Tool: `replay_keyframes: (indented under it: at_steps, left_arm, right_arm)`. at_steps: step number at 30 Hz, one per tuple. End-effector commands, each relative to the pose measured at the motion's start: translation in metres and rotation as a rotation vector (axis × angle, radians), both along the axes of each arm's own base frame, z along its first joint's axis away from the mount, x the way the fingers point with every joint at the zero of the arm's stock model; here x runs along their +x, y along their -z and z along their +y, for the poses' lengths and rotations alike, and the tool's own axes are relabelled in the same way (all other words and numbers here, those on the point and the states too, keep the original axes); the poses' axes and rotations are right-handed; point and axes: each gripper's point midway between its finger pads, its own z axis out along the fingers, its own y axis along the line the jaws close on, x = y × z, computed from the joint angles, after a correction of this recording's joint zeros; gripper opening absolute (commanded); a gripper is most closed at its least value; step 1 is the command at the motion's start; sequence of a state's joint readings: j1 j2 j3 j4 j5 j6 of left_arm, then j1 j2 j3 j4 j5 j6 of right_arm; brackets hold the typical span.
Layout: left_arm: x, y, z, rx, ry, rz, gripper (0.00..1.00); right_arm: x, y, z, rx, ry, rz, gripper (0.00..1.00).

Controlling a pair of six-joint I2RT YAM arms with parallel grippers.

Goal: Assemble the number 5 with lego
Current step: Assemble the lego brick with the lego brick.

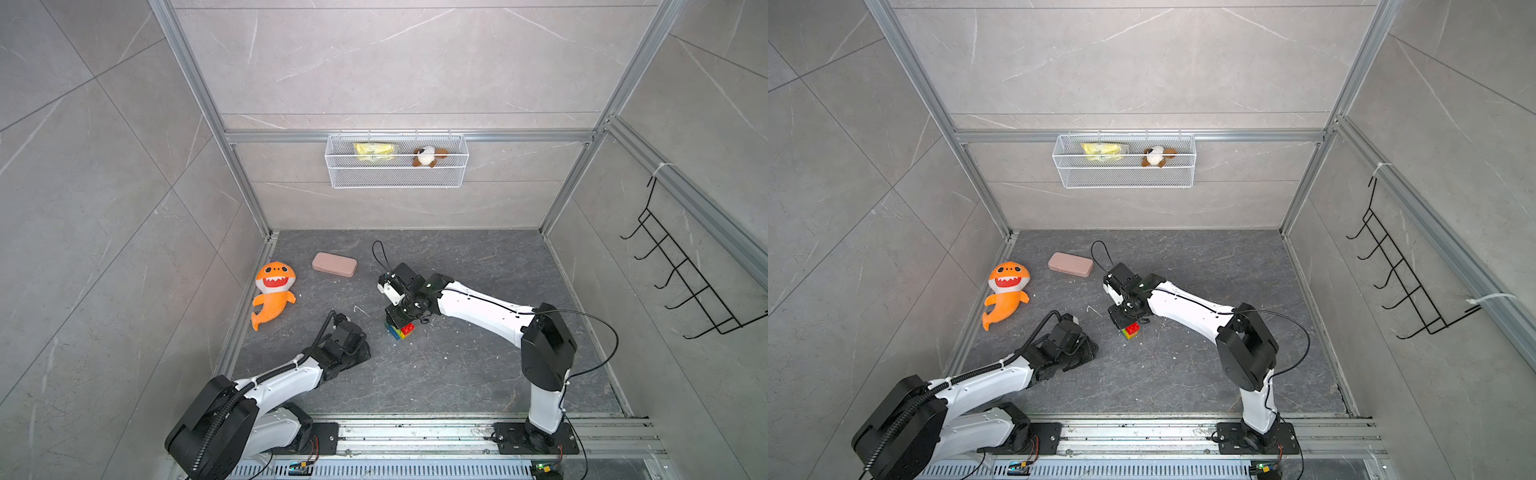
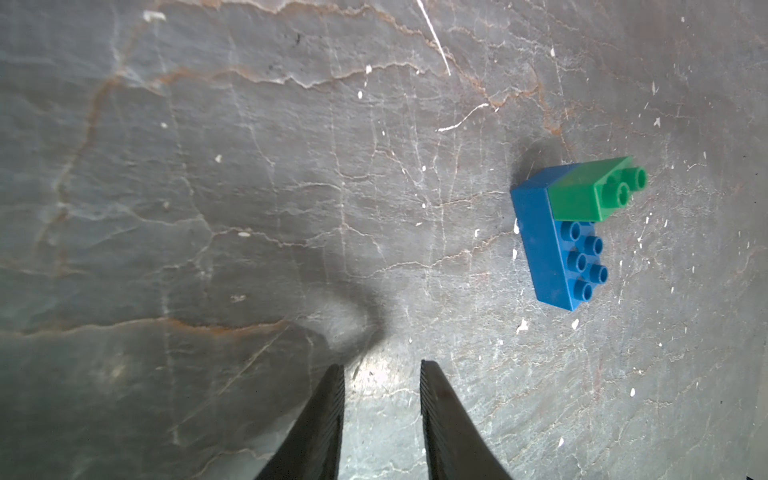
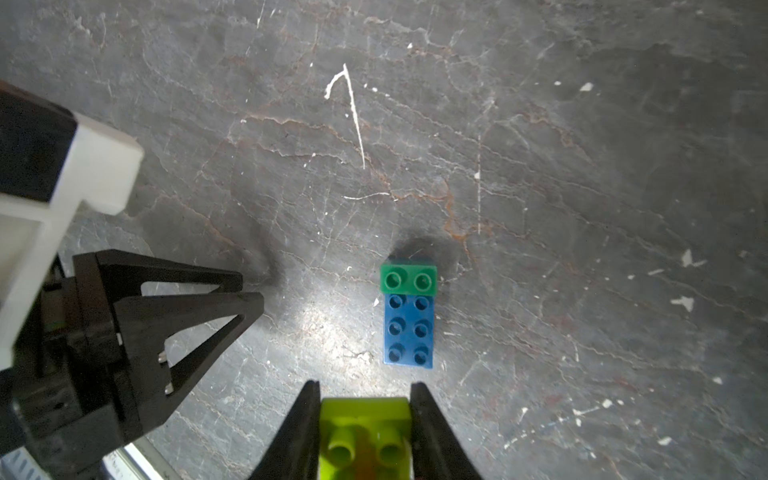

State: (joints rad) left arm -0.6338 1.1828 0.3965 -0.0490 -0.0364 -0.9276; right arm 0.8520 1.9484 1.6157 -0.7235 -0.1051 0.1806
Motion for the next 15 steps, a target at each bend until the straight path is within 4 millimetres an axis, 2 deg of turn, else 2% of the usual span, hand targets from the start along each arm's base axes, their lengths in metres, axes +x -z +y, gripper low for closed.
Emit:
replay_keyframes:
  at_steps: [1, 8, 15]
  left_arm:
    - [0.003, -0.012, -0.004, -0.033, 0.016, -0.022, 0.35]
    - [0.001, -0.011, -0.003, -0.043, 0.016, -0.023, 0.35]
    - [0.002, -0.014, -0.009, -0.098, 0.022, -0.026, 0.36]
  right_arm:
    - [0.0, 0.003, 0.001, -0.037, -0.068, 0.026, 0.29]
    - [0.011, 0.011, 0.002, -0.092, -0.084, 0.019, 0.29]
    - [0.018, 0.016, 0.001, -0.117, -0.084, 0.012, 0.29]
